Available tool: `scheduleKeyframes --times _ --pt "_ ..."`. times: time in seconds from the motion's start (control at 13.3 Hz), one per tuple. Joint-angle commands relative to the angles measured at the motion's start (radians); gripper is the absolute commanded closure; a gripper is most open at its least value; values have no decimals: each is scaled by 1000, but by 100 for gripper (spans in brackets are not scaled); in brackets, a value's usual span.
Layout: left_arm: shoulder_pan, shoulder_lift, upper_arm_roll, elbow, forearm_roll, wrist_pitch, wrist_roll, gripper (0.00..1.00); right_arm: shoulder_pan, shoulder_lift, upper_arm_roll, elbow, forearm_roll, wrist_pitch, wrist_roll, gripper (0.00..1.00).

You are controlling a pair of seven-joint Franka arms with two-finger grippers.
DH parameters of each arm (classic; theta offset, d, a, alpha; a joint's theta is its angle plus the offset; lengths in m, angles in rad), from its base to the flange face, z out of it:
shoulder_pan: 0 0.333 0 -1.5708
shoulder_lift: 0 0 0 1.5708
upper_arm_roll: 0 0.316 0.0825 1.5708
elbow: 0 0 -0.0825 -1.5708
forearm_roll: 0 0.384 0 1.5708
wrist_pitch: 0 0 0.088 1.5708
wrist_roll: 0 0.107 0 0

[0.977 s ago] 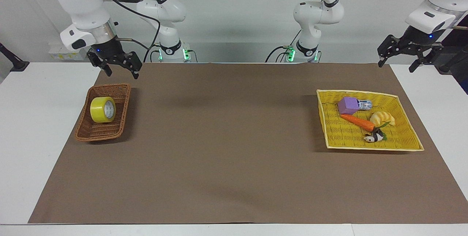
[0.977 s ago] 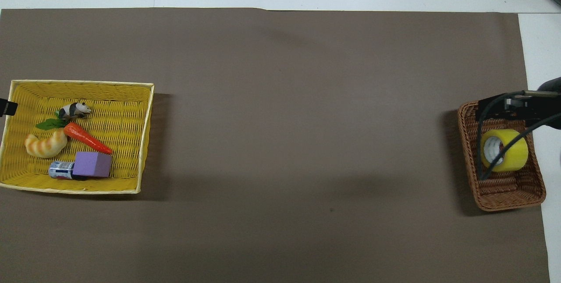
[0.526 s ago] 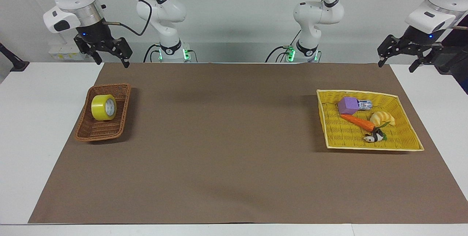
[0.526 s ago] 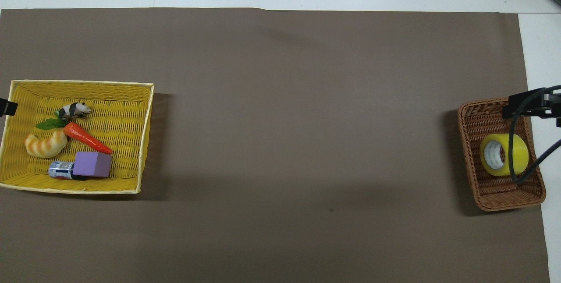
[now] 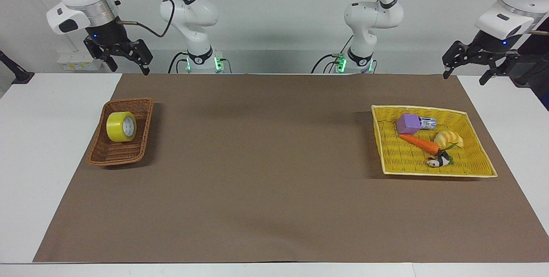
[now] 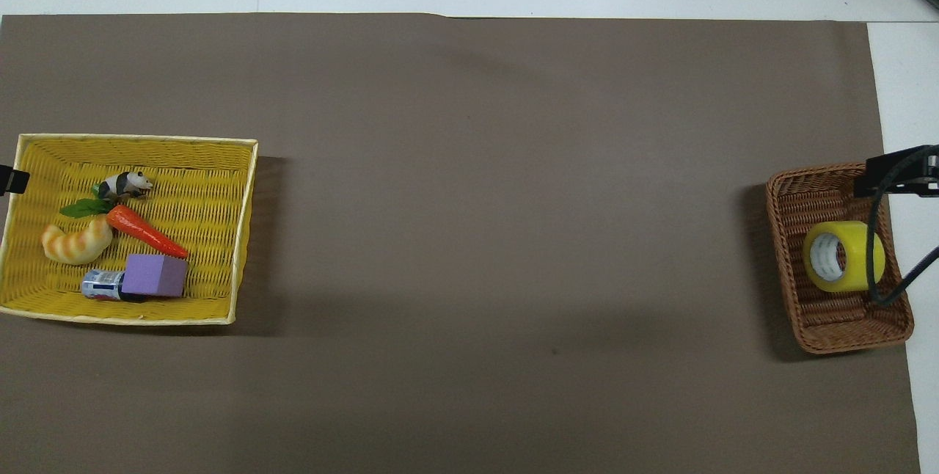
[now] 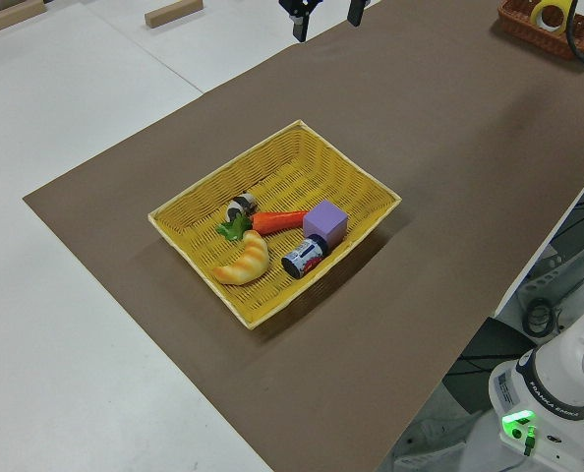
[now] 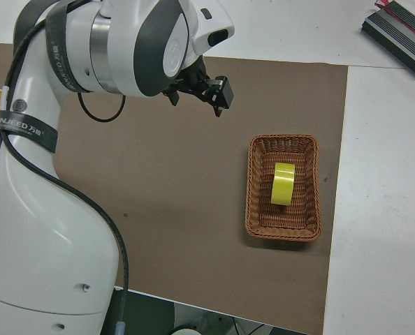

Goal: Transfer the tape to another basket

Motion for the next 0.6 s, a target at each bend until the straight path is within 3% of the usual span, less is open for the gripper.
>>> scheduleKeyframes --times 0.0,0.53 --pt "-3 -18 -4 -16 14 0 9 0 28 -31 -38 -2 20 -25 -10 0" --pt "-3 -20 -2 -18 14 -2 9 0 17 -42 -39 -15 2 -39 -20 0"
